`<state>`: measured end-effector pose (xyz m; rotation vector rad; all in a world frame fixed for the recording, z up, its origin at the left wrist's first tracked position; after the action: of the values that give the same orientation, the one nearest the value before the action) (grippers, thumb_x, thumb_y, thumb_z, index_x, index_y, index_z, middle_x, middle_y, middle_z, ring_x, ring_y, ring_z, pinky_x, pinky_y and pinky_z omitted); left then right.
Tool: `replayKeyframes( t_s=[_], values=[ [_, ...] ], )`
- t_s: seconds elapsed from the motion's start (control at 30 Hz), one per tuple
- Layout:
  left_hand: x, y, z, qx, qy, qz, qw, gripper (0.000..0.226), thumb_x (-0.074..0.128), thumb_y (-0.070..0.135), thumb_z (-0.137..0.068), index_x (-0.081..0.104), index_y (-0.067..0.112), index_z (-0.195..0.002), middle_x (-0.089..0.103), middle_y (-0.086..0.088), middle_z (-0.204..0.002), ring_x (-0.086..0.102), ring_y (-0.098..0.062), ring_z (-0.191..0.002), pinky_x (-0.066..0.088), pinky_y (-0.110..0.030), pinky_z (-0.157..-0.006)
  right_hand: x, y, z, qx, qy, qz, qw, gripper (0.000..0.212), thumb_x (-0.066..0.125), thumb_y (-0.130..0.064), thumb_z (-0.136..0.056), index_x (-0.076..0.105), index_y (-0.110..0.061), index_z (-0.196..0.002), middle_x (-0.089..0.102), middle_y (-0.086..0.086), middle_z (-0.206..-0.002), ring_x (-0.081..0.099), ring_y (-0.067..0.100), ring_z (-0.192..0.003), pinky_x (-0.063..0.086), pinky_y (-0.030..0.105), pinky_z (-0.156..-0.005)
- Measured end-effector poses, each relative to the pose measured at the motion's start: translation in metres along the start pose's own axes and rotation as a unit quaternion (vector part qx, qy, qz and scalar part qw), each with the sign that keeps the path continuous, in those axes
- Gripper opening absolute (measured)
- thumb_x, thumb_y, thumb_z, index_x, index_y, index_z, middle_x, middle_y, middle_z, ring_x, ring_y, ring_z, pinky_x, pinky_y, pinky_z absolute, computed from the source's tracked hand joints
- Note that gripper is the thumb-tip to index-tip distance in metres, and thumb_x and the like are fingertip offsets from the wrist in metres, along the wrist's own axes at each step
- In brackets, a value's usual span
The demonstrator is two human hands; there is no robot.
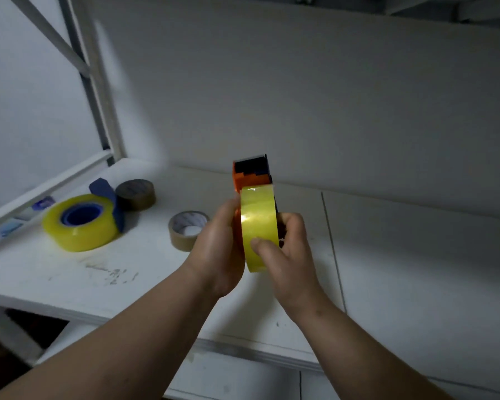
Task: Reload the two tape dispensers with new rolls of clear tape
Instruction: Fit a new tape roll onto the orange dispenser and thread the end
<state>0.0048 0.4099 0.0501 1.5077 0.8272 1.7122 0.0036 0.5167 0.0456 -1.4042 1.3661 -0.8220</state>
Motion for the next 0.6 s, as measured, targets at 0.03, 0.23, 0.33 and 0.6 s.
replayKeyframes(
  t_s=[0.03, 0.23, 0.33, 0.6],
  values=[
    [-0.003, 0.003, 0.002, 0.005, -0.003, 0.002, 1.000, 0.058, 0.038, 0.043, -0.098, 0.056, -0.005, -0.127, 0.063, -0.023, -0.112, 0.064, -0.035, -0.103, 0.052, -0.043, -0.088, 0.006, 0.001, -0.003, 0.004, -0.003, -0.011, 1.000, 0.039, 0.059, -0.030, -0.065, 0.045, -0.017, -0.100, 0.051, 0.017, -0.110, 0.056, 0.028, -0.095, 0.050, 0.038, -0.072],
    [-0.030, 0.022, 0.006, 0.039, 0.018, -0.019, 0.999, 0.068, 0.036, 0.051, -0.092, 0.056, -0.005, -0.126, 0.061, -0.030, -0.121, 0.060, -0.041, -0.113, 0.047, -0.044, -0.093, 0.044, 0.003, -0.019, 0.037, -0.043, -0.096, 0.994, 0.041, 0.060, -0.034, -0.065, 0.042, -0.020, -0.099, 0.054, 0.012, -0.109, 0.059, 0.021, -0.096, 0.047, 0.031, -0.070],
    [-0.052, 0.029, 0.008, 0.044, 0.026, -0.016, 0.999, 0.073, 0.022, 0.053, -0.099, 0.059, -0.002, -0.129, 0.065, -0.029, -0.125, 0.061, -0.041, -0.119, 0.049, -0.046, -0.096, 0.062, 0.005, -0.025, 0.050, -0.064, -0.101, 0.992, 0.042, 0.062, -0.040, -0.067, 0.043, -0.022, -0.099, 0.057, 0.008, -0.108, 0.061, 0.018, -0.096, 0.049, 0.033, -0.073],
    [-0.111, 0.074, 0.007, 0.048, -0.015, -0.028, 0.998, 0.057, 0.049, 0.038, -0.090, 0.058, -0.002, -0.128, 0.064, -0.029, -0.125, 0.063, -0.039, -0.117, 0.052, -0.047, -0.094, 0.133, -0.007, -0.041, 0.035, -0.054, -0.105, 0.992, 0.040, 0.063, -0.041, -0.074, 0.044, -0.022, -0.102, 0.061, 0.003, -0.105, 0.065, 0.014, -0.095, 0.052, 0.033, -0.075]
  ],
)
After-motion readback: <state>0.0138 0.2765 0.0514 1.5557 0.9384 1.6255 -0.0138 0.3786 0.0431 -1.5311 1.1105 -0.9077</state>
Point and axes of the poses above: each hand's wrist, its own z-axis away from the middle knuckle, its own x-axis out of the palm, y = z × x, the point moved 3 cm from there along -z, towards the middle knuckle
